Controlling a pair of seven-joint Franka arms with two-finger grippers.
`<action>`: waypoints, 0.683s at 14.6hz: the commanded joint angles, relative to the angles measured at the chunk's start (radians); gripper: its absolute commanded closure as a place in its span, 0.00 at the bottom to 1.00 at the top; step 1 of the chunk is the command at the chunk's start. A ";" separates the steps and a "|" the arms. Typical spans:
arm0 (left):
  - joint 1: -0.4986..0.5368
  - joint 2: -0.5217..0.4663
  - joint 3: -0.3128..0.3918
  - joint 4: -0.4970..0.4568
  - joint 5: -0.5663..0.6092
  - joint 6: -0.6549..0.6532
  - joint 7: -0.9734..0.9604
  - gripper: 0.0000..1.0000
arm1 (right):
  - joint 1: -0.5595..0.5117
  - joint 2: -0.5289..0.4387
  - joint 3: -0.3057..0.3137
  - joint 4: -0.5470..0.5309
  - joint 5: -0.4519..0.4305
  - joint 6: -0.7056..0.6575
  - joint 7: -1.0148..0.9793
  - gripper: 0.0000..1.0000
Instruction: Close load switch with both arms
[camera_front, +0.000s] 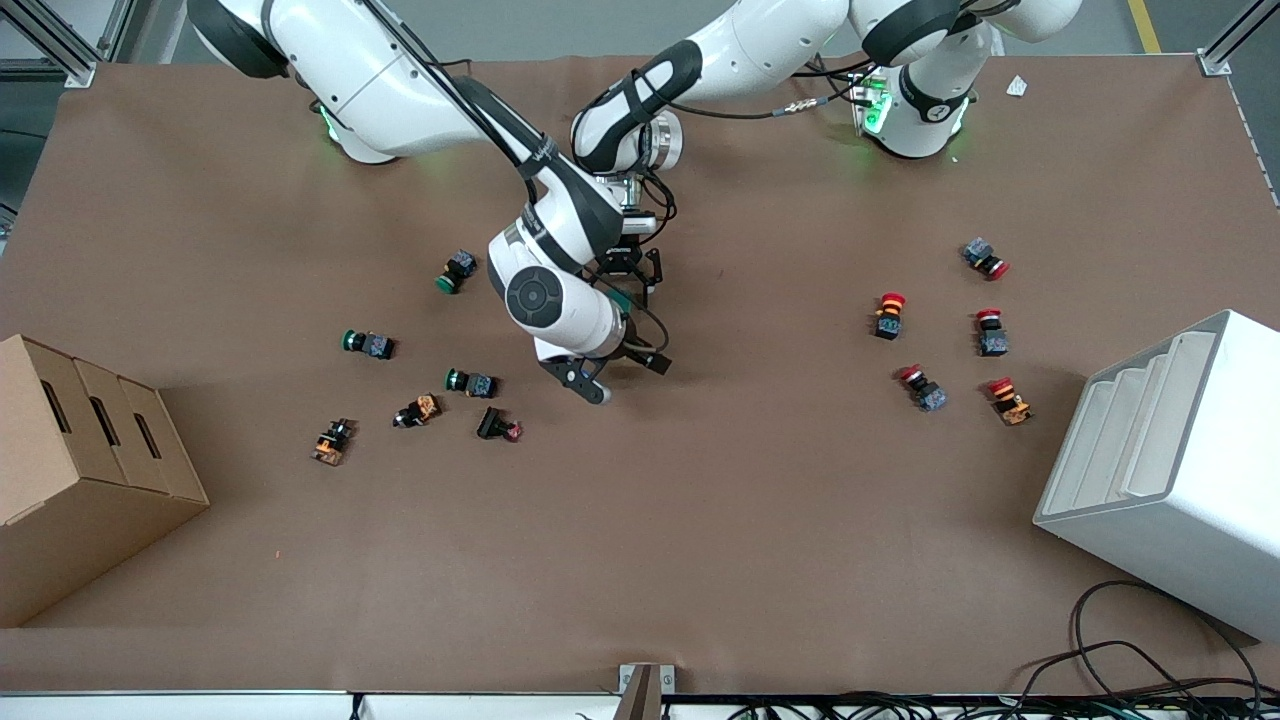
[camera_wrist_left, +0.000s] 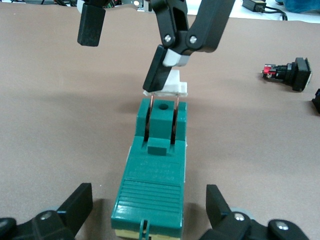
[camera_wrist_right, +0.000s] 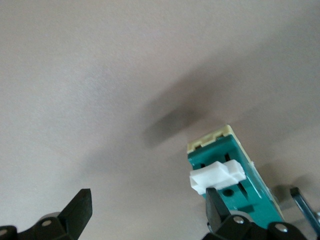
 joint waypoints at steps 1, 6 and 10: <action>-0.003 0.018 0.008 0.011 0.016 -0.005 -0.028 0.00 | -0.006 0.046 -0.004 0.051 0.002 0.008 -0.046 0.00; -0.003 0.018 0.011 0.011 0.016 -0.005 -0.028 0.00 | -0.006 0.054 -0.034 0.056 0.002 0.005 -0.122 0.00; -0.003 0.015 0.011 0.011 0.016 -0.005 -0.026 0.00 | -0.004 0.054 -0.048 0.041 0.002 0.002 -0.208 0.00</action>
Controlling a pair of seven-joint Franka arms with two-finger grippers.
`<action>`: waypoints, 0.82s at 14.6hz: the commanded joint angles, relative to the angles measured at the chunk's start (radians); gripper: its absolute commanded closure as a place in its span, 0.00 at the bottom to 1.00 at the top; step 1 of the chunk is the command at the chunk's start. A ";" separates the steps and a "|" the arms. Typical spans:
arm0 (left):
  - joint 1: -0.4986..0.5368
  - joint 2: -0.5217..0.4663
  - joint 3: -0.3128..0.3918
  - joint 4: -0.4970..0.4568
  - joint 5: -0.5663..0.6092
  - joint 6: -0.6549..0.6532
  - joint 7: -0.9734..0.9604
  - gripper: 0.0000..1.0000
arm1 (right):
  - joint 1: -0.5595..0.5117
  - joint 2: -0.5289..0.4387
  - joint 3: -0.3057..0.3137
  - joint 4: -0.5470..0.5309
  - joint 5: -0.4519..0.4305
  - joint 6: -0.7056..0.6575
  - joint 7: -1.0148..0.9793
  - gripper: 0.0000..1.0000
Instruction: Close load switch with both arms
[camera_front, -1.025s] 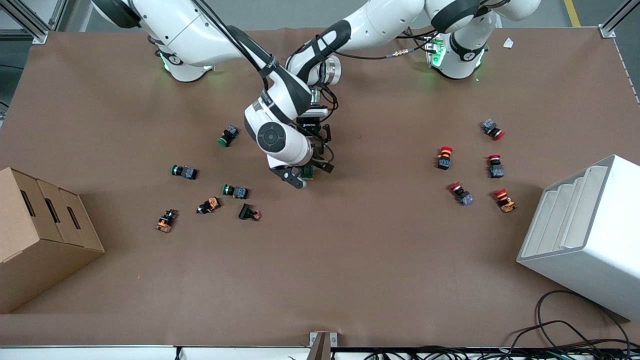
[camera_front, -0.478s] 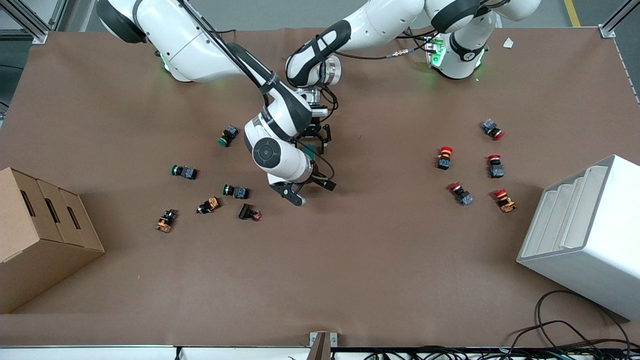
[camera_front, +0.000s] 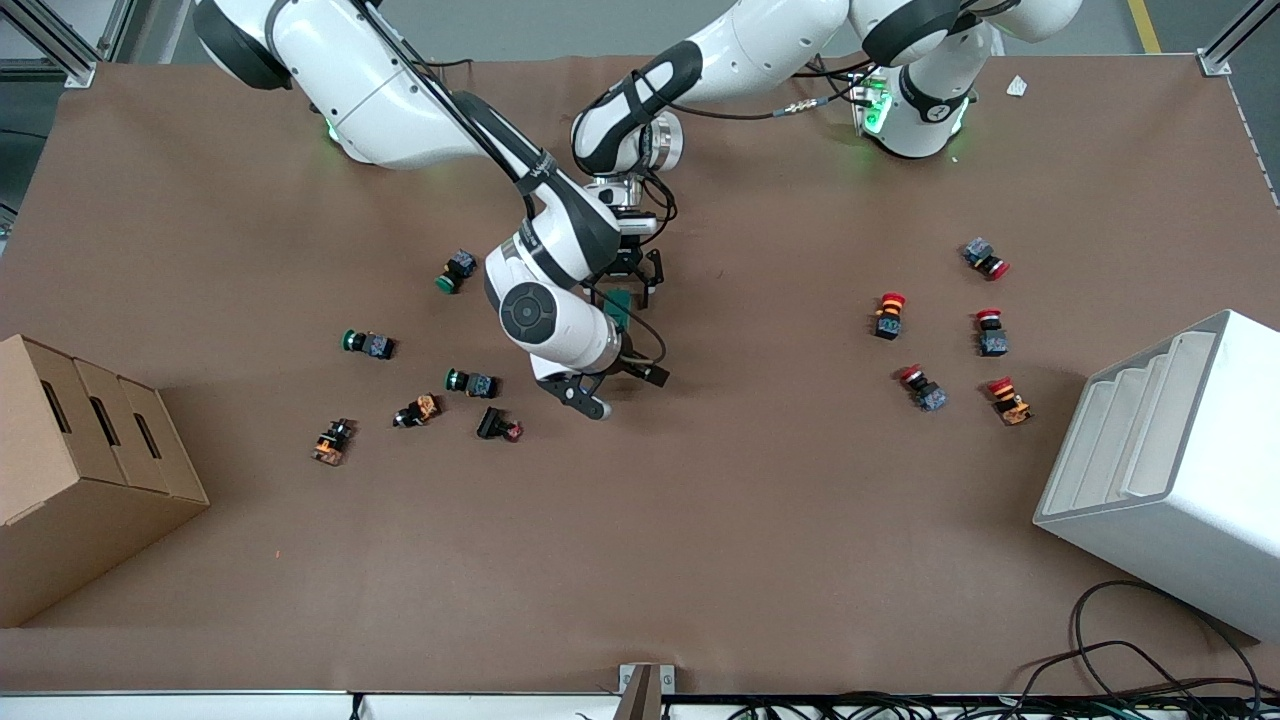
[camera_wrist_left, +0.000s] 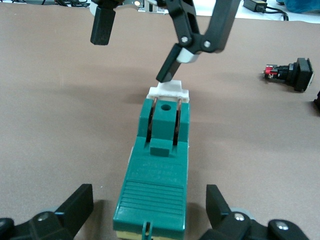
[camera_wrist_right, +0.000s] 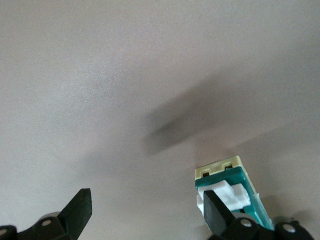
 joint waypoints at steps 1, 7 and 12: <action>-0.003 0.010 0.008 0.011 0.016 -0.005 -0.021 0.00 | -0.004 0.026 -0.030 0.000 0.000 0.010 -0.104 0.00; 0.004 -0.030 0.005 0.032 -0.031 -0.005 0.008 0.02 | -0.050 -0.058 -0.087 0.006 -0.089 -0.193 -0.192 0.00; 0.005 -0.033 0.005 0.077 -0.099 -0.005 0.074 0.02 | -0.235 -0.235 -0.090 0.001 -0.187 -0.460 -0.436 0.00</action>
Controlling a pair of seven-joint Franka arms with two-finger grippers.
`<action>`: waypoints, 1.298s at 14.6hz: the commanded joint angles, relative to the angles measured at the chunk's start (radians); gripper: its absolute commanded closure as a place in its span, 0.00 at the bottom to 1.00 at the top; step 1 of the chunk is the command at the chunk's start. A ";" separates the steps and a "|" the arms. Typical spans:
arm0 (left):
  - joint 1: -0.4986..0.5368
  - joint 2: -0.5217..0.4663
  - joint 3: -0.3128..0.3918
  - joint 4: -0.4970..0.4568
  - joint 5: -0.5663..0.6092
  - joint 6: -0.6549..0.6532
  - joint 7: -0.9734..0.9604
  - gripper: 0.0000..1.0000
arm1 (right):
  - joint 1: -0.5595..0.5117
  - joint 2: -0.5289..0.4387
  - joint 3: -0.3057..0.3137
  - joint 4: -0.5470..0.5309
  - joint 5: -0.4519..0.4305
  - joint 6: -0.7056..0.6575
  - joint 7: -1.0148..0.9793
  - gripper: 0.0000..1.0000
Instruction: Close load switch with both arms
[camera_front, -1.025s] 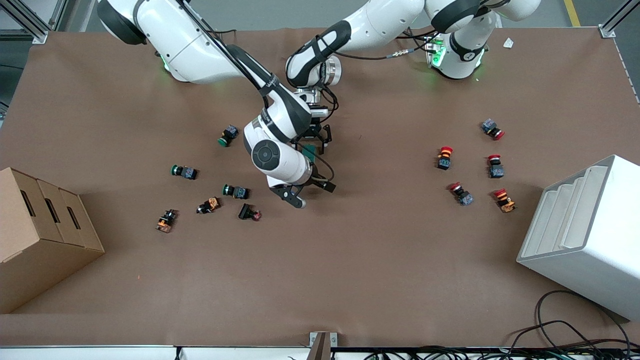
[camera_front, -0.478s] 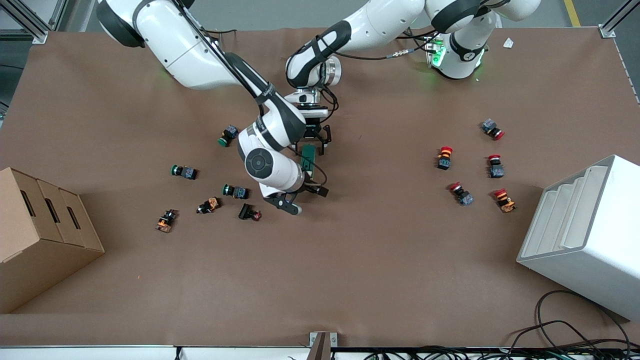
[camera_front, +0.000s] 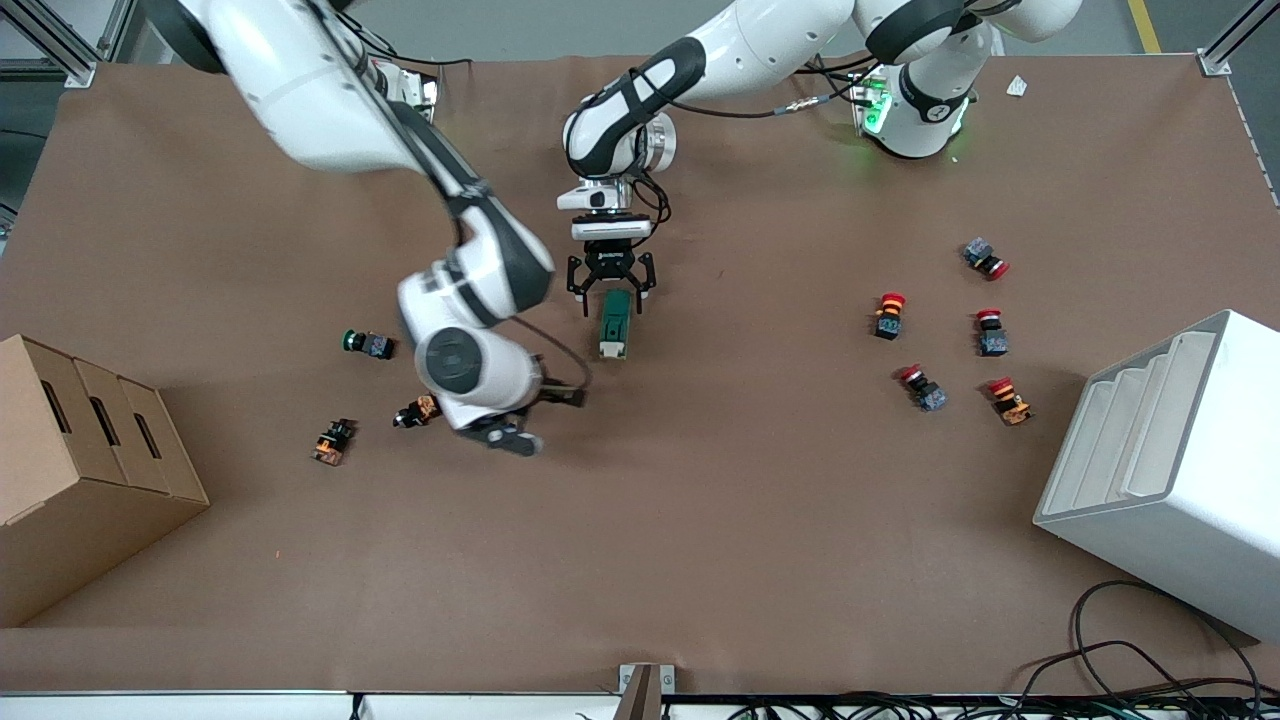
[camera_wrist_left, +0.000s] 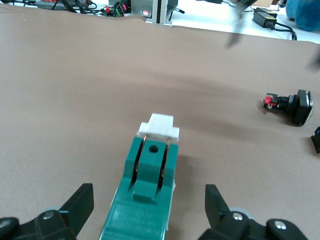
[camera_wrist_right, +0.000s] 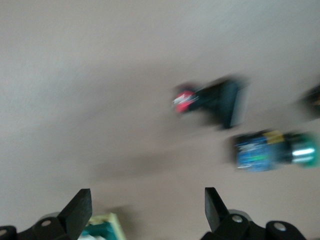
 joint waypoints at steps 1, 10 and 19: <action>0.000 -0.018 0.003 0.006 -0.026 -0.005 0.030 0.02 | -0.111 -0.127 0.014 -0.048 -0.032 -0.100 -0.146 0.00; 0.047 -0.109 -0.004 0.050 -0.208 -0.003 0.226 0.02 | -0.308 -0.350 -0.076 -0.046 -0.124 -0.349 -0.500 0.00; 0.329 -0.431 -0.009 0.171 -0.901 0.012 0.900 0.00 | -0.253 -0.479 -0.225 -0.042 -0.037 -0.472 -0.543 0.00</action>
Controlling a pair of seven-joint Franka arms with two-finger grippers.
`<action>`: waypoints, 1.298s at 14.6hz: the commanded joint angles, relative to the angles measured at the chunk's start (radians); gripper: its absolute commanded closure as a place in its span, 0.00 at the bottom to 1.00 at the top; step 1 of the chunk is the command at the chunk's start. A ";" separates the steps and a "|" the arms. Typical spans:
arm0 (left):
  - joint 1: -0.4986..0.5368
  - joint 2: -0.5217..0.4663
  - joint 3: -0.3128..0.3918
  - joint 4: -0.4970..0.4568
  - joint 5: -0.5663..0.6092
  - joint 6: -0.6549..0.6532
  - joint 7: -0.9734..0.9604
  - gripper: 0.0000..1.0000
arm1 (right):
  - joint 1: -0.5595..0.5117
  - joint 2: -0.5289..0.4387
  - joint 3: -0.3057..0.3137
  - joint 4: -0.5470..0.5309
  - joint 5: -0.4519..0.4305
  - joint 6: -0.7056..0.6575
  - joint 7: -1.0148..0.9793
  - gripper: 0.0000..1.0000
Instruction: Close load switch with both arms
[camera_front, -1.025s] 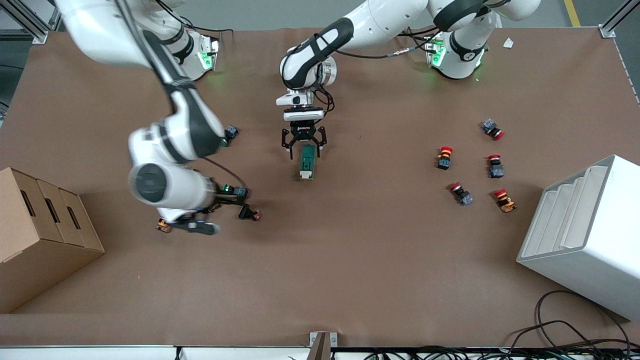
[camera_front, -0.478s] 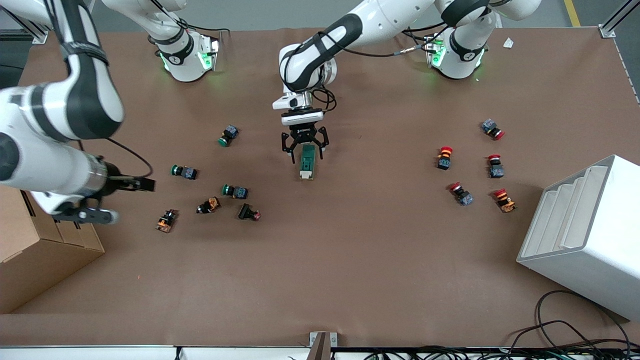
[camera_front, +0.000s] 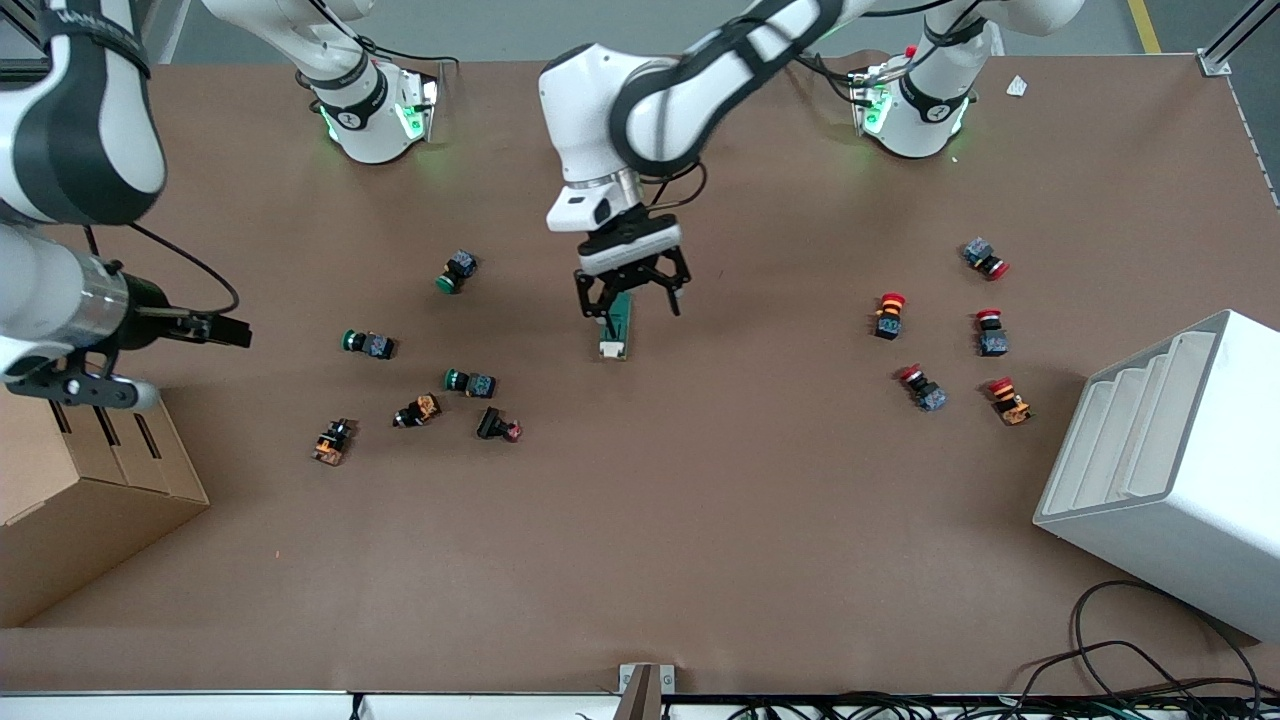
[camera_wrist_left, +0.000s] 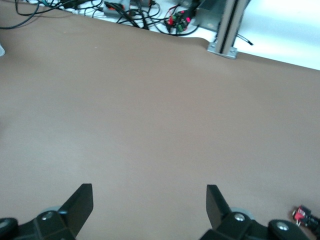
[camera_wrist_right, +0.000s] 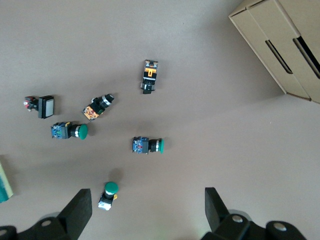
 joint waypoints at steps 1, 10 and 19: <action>0.130 -0.104 -0.007 0.010 -0.181 0.008 0.234 0.00 | 0.008 -0.065 -0.028 -0.040 0.025 -0.005 -0.051 0.00; 0.529 -0.293 0.007 0.035 -0.591 -0.065 1.077 0.00 | -0.039 -0.121 -0.028 -0.018 0.024 -0.053 -0.148 0.00; 0.532 -0.526 0.343 0.011 -0.883 -0.389 1.660 0.00 | -0.040 -0.093 -0.026 0.068 0.016 -0.073 -0.155 0.00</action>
